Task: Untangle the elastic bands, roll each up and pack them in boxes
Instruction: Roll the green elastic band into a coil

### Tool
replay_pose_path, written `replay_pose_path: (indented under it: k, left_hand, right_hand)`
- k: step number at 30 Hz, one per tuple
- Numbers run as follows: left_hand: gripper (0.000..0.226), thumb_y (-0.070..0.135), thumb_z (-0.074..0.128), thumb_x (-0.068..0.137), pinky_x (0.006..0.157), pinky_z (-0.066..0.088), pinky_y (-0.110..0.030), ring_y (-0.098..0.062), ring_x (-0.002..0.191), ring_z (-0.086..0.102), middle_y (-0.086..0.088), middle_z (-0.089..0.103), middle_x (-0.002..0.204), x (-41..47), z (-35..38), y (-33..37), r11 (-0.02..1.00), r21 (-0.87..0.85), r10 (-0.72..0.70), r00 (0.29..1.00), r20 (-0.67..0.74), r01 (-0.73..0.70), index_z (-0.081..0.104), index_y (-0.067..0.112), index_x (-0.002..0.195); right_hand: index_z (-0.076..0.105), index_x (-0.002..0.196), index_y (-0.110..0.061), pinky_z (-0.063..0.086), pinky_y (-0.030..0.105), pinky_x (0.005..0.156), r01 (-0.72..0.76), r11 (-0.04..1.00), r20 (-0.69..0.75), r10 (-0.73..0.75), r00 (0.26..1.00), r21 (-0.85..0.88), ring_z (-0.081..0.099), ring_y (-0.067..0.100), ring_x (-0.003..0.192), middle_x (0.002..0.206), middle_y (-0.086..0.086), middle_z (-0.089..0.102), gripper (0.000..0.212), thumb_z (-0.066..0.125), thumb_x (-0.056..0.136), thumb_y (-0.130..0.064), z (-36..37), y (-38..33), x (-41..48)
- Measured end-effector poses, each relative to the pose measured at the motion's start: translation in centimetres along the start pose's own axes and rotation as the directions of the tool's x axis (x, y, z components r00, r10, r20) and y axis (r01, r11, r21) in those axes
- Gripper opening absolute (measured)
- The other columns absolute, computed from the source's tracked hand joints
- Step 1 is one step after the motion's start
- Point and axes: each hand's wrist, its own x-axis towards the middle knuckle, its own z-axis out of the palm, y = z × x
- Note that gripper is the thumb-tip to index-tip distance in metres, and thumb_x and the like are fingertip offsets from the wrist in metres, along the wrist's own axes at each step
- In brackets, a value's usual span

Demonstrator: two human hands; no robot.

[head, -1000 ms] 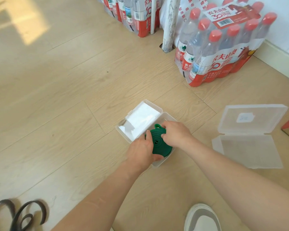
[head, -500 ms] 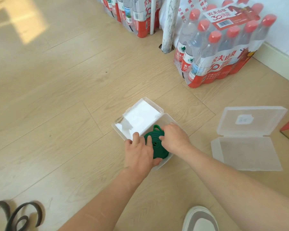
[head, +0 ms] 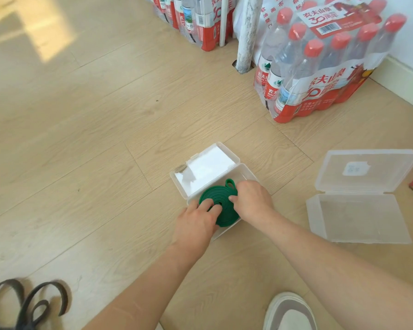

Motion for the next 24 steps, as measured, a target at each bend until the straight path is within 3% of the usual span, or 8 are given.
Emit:
replay_pose_path:
  k: [5, 7, 10, 12, 13, 16, 19, 24]
  left_hand:
    - [0.032, 0.041, 0.055, 0.089, 0.082, 0.030, -0.034, -0.019, 0.113, 0.041, 0.010, 0.052, 0.121, 1.1, -1.3, 0.3, 0.980, -0.190, -0.063, 0.998, -0.011, 0.060, 0.057, 0.031, 0.120]
    - [0.034, 0.032, 0.056, 0.090, 0.089, 0.036, -0.035, -0.025, 0.114, 0.041, -0.002, 0.051, 0.123, 1.5, -1.9, -0.6, 0.872, -0.429, -0.329, 0.931, -0.159, 0.235, 0.057, 0.025, 0.124]
    - [0.057, 0.021, 0.056, 0.091, 0.104, 0.037, -0.042, -0.031, 0.123, 0.042, -0.011, 0.044, 0.137, 2.3, -2.9, -2.8, 0.283, -0.788, -0.711, 0.671, 0.210, 0.547, 0.031, 0.015, 0.143]
    - [0.066, 0.013, 0.053, 0.093, 0.101, 0.041, -0.042, -0.028, 0.116, 0.050, -0.009, 0.045, 0.138, 3.1, -3.3, -3.4, -0.222, -0.814, -0.582, 0.596, 0.553, 0.537, 0.018, 0.010, 0.148]
    - [0.066, 0.008, 0.053, 0.092, 0.098, 0.044, -0.040, -0.025, 0.110, 0.054, -0.009, 0.049, 0.134, 3.3, -3.3, -3.5, -0.319, -0.807, -0.549, 0.597, 0.585, 0.498, 0.018, 0.009, 0.148]
    - [0.056, -0.004, 0.050, 0.087, 0.091, 0.049, -0.037, -0.017, 0.099, 0.061, -0.005, 0.063, 0.118, 3.4, -3.7, -3.6, -0.332, -0.869, -0.600, 0.629, 0.495, 0.367, 0.041, 0.016, 0.138]
    - [0.055, -0.014, 0.040, 0.076, 0.093, 0.049, -0.038, -0.019, 0.106, 0.061, -0.001, 0.067, 0.108, 2.4, -4.9, -3.8, -0.391, -0.887, -0.584, 0.678, 0.445, 0.246, 0.057, 0.016, 0.120]
    - [0.044, -0.005, 0.035, 0.070, 0.100, 0.045, -0.039, -0.018, 0.110, 0.061, -0.003, 0.073, 0.102, -0.2, -5.8, -3.7, -0.244, -0.943, -0.513, 0.795, 0.322, 0.225, 0.075, 0.005, 0.085]
  right_hand:
    - [0.061, 0.105, -0.011, 0.042, 0.031, 0.066, 0.007, 1.000, -0.003, -0.007, 1.000, 0.010, 0.062, 0.026, 0.095, 0.106, 0.007, 0.062, 0.023, 0.056, 0.096, -0.031, 0.1, 0.0, -0.1]
    - [0.060, 0.109, -0.011, 0.042, 0.031, 0.068, -0.004, 1.000, 0.007, 0.004, 1.000, 0.031, 0.061, 0.026, 0.097, 0.109, 0.006, 0.060, 0.026, 0.055, 0.096, -0.033, 0.1, 0.2, -0.1]
    - [0.057, 0.117, -0.010, 0.041, 0.031, 0.075, 0.018, 0.999, -0.022, -0.019, 1.000, -0.030, 0.055, 0.024, 0.105, 0.119, 0.007, 0.051, 0.035, 0.052, 0.096, -0.038, 0.3, 0.2, -0.2]
    - [0.055, 0.120, -0.008, 0.043, 0.032, 0.083, 0.041, 0.991, -0.047, -0.047, 0.998, -0.131, 0.049, 0.024, 0.110, 0.123, 0.009, 0.046, 0.041, 0.049, 0.097, -0.041, 0.2, 0.1, -0.4]
    - [0.055, 0.121, -0.008, 0.043, 0.034, 0.088, 0.045, 0.984, -0.065, -0.057, 0.996, -0.171, 0.048, 0.024, 0.111, 0.123, 0.010, 0.045, 0.044, 0.049, 0.096, -0.044, 0.1, 0.1, -0.4]
    - [0.053, 0.121, -0.009, 0.043, 0.034, 0.087, 0.030, 0.987, -0.106, -0.047, 0.993, -0.157, 0.049, 0.024, 0.109, 0.119, 0.007, 0.046, 0.051, 0.054, 0.092, -0.050, -0.6, 1.0, -0.2]
    - [0.057, 0.123, -0.016, 0.044, 0.031, 0.081, 0.031, 0.968, -0.198, 0.020, 0.980, 0.248, 0.053, 0.018, 0.095, 0.111, 0.003, 0.050, 0.035, 0.055, 0.094, -0.035, -1.3, 2.7, -0.1]
    - [0.057, 0.127, -0.027, 0.041, 0.041, 0.105, -0.064, 0.314, -0.026, 0.275, 0.961, 0.947, 0.056, 0.013, 0.110, 0.121, -0.007, 0.057, 0.032, 0.043, 0.100, -0.038, -4.0, 4.6, 0.0]
